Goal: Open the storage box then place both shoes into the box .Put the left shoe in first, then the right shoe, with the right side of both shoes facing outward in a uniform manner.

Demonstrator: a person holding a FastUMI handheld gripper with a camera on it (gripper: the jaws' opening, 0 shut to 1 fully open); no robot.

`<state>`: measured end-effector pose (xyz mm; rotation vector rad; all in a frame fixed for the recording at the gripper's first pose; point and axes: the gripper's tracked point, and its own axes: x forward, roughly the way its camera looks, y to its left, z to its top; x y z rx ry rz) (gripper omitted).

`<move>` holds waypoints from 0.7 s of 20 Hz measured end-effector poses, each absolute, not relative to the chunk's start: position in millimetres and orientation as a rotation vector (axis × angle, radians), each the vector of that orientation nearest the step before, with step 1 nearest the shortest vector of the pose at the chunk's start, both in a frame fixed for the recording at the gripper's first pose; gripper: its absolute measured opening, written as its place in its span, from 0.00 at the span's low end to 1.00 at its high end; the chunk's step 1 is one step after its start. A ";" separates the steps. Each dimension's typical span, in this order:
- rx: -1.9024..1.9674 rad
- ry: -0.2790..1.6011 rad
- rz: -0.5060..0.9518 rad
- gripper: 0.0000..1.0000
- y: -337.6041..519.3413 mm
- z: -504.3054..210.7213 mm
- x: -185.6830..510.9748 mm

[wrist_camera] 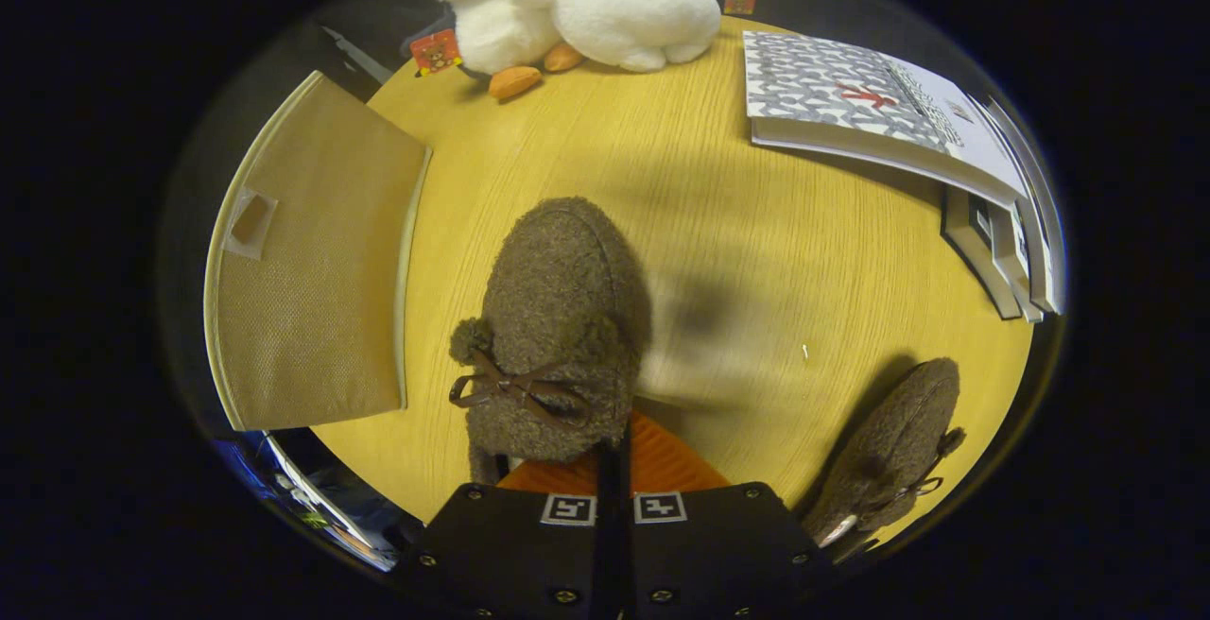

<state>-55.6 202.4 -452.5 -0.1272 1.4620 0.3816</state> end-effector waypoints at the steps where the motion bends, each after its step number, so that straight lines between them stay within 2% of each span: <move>1: -0.112 1.449 0.395 0.01 204.5 -445.7 -56.5; 7: -0.070 1.426 0.395 0.00 201.2 -397.5 -51.4; 14: -0.044 1.306 0.513 0.00 231.9 -288.5 -36.3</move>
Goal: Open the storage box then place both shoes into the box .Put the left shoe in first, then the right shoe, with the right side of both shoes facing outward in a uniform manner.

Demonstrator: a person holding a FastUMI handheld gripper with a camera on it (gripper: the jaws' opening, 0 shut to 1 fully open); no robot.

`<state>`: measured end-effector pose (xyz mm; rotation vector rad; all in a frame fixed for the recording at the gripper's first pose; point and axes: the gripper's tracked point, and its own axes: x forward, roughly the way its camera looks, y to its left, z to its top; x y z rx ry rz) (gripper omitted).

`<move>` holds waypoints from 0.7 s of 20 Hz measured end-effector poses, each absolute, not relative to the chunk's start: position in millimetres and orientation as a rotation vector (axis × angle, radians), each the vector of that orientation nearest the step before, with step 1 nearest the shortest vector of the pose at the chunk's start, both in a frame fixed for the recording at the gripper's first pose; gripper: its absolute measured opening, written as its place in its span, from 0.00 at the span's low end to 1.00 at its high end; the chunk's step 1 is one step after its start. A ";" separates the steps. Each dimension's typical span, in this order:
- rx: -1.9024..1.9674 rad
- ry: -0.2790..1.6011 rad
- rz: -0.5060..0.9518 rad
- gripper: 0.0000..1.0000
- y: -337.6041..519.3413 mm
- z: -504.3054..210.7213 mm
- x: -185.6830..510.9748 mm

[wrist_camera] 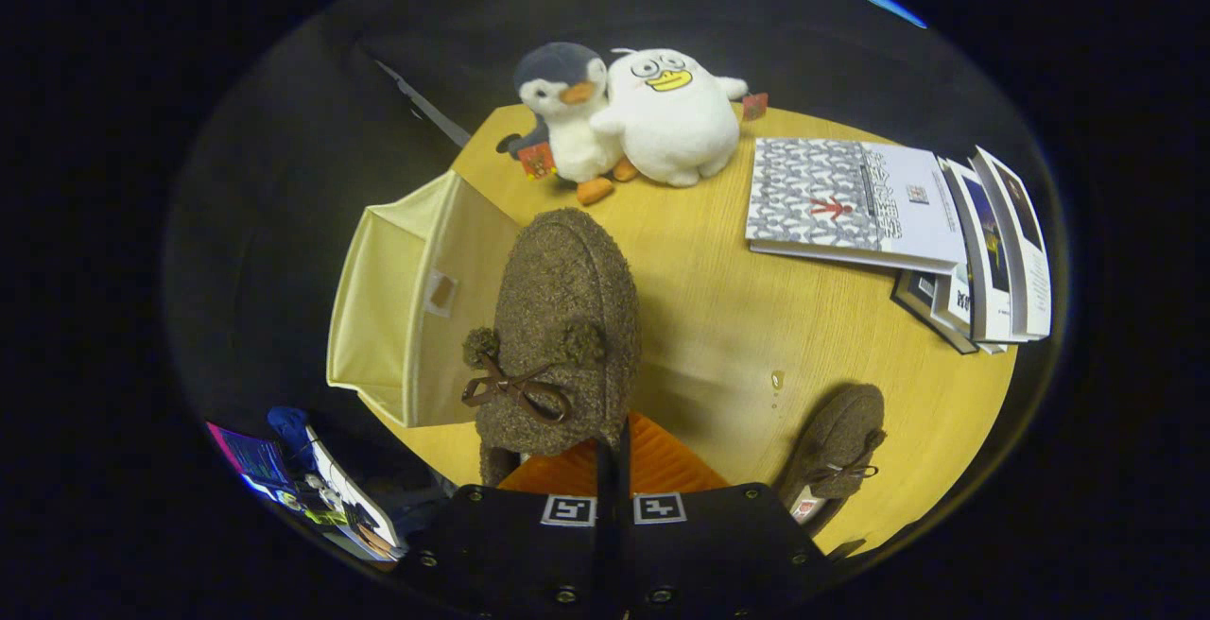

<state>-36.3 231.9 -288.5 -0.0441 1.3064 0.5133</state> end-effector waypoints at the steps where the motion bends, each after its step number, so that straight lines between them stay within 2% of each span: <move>1: -0.042 1.288 0.537 0.00 241.4 -274.3 -34.1; 6: -0.062 1.235 0.664 0.00 300.7 -227.4 -22.6; 14: -0.209 1.199 0.829 0.00 391.8 -221.8 -19.7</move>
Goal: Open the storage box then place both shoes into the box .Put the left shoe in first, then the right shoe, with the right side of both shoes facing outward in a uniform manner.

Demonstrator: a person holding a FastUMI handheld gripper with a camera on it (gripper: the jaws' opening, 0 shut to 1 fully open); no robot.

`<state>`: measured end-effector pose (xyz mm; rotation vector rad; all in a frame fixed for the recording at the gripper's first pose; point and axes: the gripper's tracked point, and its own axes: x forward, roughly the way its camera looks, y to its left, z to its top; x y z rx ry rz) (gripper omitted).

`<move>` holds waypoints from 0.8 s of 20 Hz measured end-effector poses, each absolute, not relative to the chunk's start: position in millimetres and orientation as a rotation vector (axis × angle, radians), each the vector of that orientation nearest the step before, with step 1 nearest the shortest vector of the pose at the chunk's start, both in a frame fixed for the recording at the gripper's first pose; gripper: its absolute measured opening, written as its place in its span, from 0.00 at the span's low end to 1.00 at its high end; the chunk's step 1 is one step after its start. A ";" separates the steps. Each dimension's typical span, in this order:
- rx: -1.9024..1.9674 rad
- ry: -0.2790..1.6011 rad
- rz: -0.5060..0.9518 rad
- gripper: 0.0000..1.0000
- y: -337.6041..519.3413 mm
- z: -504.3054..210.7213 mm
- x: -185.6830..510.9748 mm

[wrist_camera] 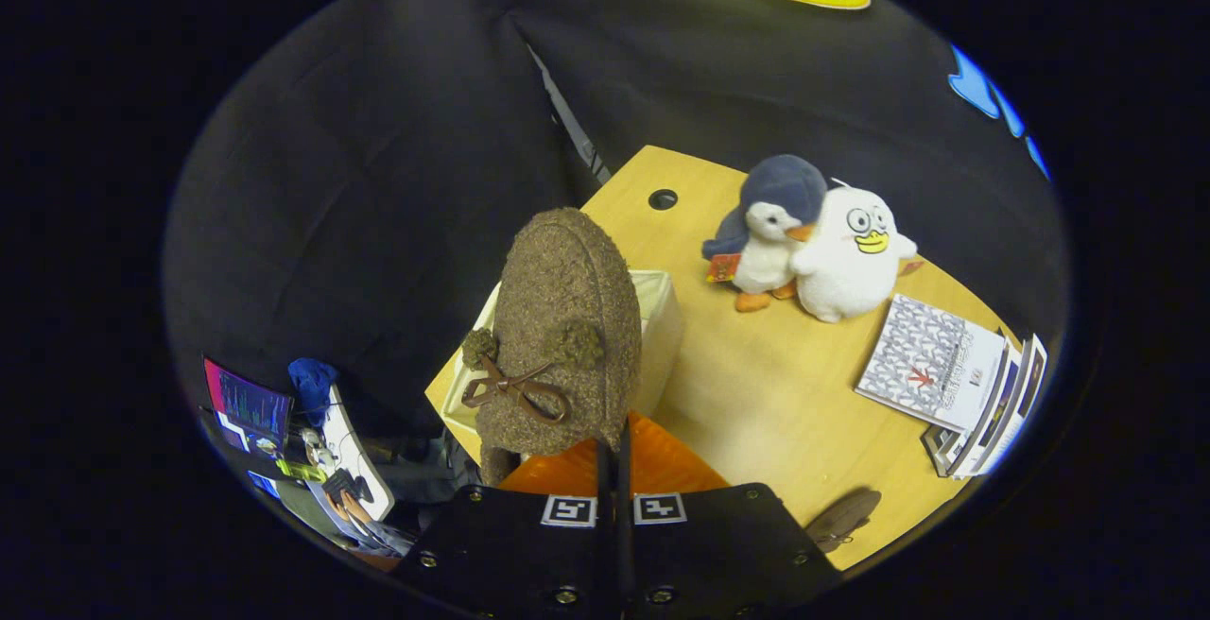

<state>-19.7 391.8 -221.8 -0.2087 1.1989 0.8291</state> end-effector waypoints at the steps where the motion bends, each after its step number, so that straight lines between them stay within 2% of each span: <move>1: -0.224 1.204 0.847 0.00 402.1 -226.4 -21.1; 5: -0.308 1.244 0.894 0.00 430.8 -255.8 -26.0; 16: -0.467 1.312 0.900 0.01 465.6 -318.5 -25.4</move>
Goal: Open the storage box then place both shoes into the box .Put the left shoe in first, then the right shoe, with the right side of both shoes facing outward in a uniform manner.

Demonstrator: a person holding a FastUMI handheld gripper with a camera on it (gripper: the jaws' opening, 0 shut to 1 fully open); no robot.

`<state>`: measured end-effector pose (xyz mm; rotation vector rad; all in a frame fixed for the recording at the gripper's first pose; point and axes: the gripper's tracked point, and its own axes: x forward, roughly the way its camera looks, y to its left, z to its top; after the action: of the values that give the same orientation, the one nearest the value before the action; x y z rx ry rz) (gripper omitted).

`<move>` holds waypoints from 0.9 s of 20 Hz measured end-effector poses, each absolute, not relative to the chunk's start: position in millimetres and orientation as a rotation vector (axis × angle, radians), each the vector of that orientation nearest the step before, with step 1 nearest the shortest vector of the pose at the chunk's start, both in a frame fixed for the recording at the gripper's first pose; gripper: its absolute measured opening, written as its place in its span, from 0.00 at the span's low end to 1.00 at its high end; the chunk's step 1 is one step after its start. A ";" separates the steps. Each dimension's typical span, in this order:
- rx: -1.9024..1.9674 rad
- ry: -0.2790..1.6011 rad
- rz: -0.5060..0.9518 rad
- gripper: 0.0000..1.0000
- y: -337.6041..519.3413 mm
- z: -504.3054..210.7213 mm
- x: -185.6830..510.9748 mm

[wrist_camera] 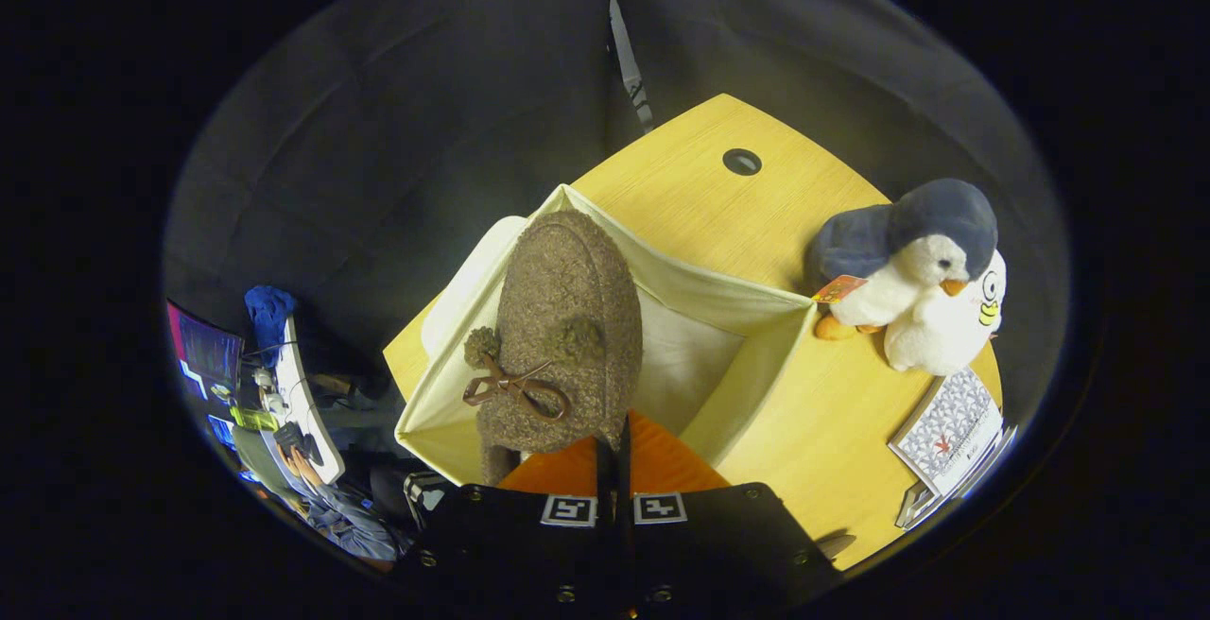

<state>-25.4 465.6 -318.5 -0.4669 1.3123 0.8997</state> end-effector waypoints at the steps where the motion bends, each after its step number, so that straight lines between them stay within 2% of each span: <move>1: -0.467 1.318 0.899 0.01 468.0 -322.4 -25.9; 7: -0.463 1.332 0.904 0.01 475.4 -337.1 -28.1; 9: -0.459 1.307 0.935 0.18 477.2 -333.0 -27.7; 12: -0.461 1.242 0.937 0.86 475.5 -320.1 -21.7; 18: -0.358 1.195 0.931 0.87 455.4 -267.7 -23.3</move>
<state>-23.3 455.4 -267.7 -0.3581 1.1954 0.9310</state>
